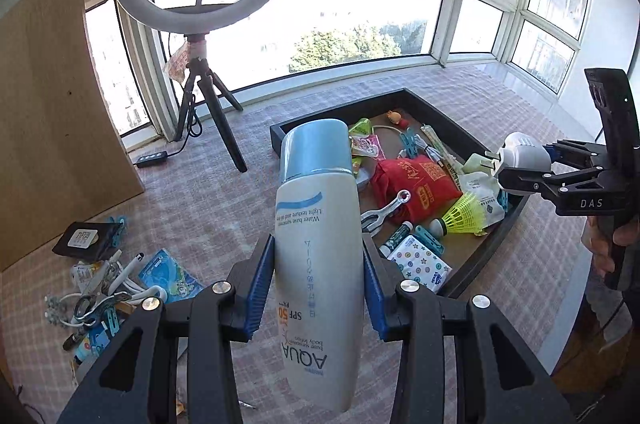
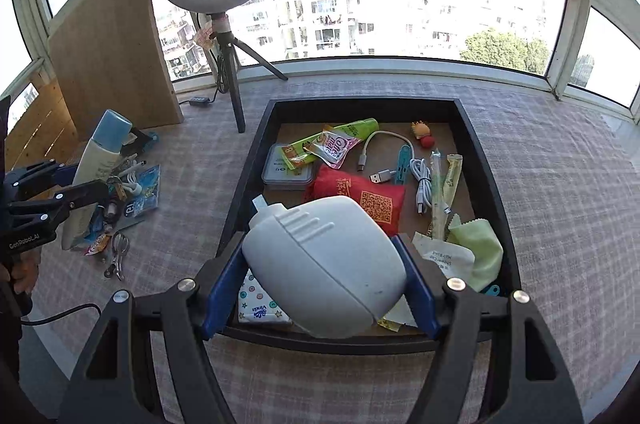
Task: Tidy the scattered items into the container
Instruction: 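Carry the bottle and white device into the black tray and release both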
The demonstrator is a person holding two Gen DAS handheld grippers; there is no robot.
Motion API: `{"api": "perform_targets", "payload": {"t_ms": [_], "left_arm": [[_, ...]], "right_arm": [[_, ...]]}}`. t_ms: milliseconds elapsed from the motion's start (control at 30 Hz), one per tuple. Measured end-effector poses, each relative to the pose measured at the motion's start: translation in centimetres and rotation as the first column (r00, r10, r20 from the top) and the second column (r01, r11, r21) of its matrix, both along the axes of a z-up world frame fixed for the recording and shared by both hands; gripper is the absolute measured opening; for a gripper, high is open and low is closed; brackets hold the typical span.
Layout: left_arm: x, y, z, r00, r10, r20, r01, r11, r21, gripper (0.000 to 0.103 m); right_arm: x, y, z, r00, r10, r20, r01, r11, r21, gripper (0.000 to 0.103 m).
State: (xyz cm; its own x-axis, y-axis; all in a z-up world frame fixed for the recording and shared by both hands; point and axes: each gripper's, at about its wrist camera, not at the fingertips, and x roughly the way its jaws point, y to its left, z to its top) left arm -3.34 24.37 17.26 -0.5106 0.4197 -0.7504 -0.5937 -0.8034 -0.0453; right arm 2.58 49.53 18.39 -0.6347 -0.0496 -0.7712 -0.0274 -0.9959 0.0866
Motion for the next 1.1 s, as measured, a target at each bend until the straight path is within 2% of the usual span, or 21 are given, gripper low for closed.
{"api": "perform_targets", "payload": {"t_ms": [267, 500, 667, 767, 900, 1000, 1067, 1100], "left_arm": [[-2.0, 5.6, -0.1, 1.0, -0.023, 0.001, 0.023, 1.0, -0.007, 0.039], [-6.5, 10.0, -1.5, 0.999, -0.027, 0.025, 0.028, 0.999, -0.029, 0.039], [-9.1, 14.3, -2.9, 0.995, -0.087, 0.05, 0.09, 0.995, -0.053, 0.039], [-10.0, 17.0, -3.2, 0.989, -0.135, 0.063, 0.138, 0.99, -0.037, 0.039], [-10.6, 20.3, -3.0, 0.98, -0.188, 0.063, 0.189, 0.982, -0.019, 0.039], [-11.3, 22.0, -3.2, 0.982, -0.182, 0.054, 0.184, 0.982, -0.036, 0.04], [-12.1, 22.2, -3.3, 0.986, -0.145, 0.079, 0.148, 0.988, -0.038, 0.049], [-12.4, 21.8, -3.2, 0.988, -0.129, 0.085, 0.132, 0.991, -0.022, 0.058]], "right_arm": [[-0.9, 4.4, 0.2, 1.0, -0.008, -0.014, 0.008, 1.0, -0.004, 0.07], [-3.3, 9.2, -2.0, 0.998, -0.052, 0.02, 0.053, 0.998, -0.041, 0.07], [-4.2, 11.4, -4.3, 0.996, -0.067, 0.066, 0.072, 0.995, -0.073, 0.07], [-4.4, 12.0, -5.4, 0.993, -0.077, 0.089, 0.084, 0.993, -0.08, 0.07], [-4.2, 12.8, -5.9, 0.99, -0.099, 0.1, 0.108, 0.991, -0.081, 0.07], [-4.0, 13.3, -5.7, 0.989, -0.114, 0.089, 0.121, 0.989, -0.084, 0.071], [-3.8, 13.5, -5.3, 0.987, -0.133, 0.089, 0.14, 0.988, -0.072, 0.071], [-3.6, 13.6, -5.0, 0.985, -0.148, 0.084, 0.154, 0.986, -0.068, 0.073]]}}
